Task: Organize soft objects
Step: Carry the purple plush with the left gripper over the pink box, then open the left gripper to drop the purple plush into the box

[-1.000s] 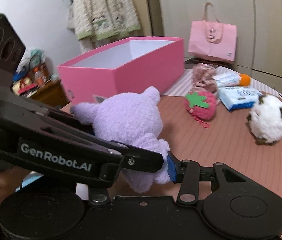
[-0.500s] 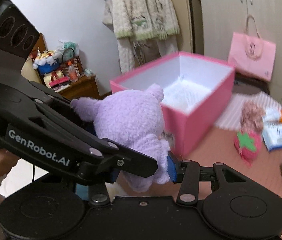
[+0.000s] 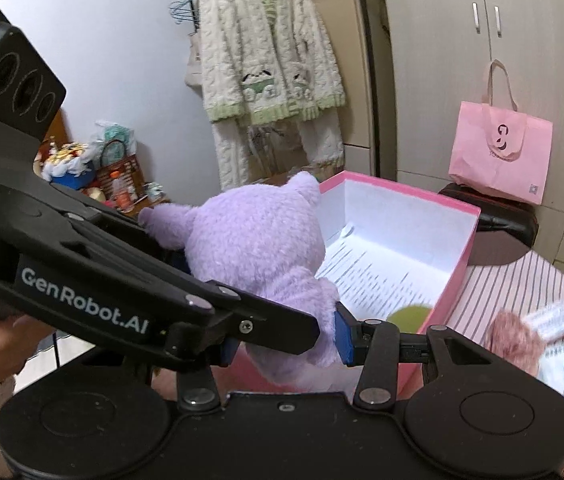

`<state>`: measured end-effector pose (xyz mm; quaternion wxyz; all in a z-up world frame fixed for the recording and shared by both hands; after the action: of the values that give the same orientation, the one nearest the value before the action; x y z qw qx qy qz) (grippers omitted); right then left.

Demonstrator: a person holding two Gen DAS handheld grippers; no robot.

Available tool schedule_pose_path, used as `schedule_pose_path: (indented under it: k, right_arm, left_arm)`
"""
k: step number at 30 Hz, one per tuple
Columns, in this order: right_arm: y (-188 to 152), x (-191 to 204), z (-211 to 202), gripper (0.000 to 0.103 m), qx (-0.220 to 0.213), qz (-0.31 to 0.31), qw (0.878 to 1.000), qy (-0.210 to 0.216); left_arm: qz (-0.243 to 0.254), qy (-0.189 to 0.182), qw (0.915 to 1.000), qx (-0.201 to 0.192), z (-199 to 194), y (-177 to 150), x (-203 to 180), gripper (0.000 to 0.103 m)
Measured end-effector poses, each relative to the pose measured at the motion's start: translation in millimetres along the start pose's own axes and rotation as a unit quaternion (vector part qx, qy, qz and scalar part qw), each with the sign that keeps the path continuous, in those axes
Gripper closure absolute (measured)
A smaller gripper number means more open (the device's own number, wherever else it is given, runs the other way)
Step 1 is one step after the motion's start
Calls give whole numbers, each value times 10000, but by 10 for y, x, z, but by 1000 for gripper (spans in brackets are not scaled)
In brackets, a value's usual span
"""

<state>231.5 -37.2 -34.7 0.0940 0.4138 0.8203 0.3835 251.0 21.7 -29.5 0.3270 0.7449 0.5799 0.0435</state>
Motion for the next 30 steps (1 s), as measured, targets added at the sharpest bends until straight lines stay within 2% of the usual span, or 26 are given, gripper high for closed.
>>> schedule_pose_path:
  k: [9,16,20,24,27,30]
  right_arm:
    - [376,-276,530,52,213,-104,9994,-235]
    - [509,-496,910,52,473,-136,9973,-546]
    - [566,-602,1108,52,665,-101,9964,-518]
    - [579,-689,1260,51,846,-168,9945,-594]
    - [578,-708,1359,50,1051,-331,9916,-670]
    - [605,-660,1289,42,913,-515,9910,-830]
  left_arm:
    - [-536,-152,9984,75,504,423,498,56]
    - [-959,-207,9948,283,896,639,761,56]
    - [-1200,-199,9919,355,1048,696,882,56]
    - [-1334,-146,9899,461,1178,708,958,53]
    - [-1340,-24,9901,427,1189,715,1004,43]
    - [-1182,247,9921,341,1107,693,1014,38]
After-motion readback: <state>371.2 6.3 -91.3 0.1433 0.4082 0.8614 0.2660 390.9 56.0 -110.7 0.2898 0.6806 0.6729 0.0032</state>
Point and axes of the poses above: each gripper's, at about its wrist camera, not at the fingertips, and z roughly the way its jaws point, x to its left, y to its top, the point moved 10 cm from there along z, roughly the way its jaws point, and after that the axes turned 10 degrees about x, right-handed, at the moved point
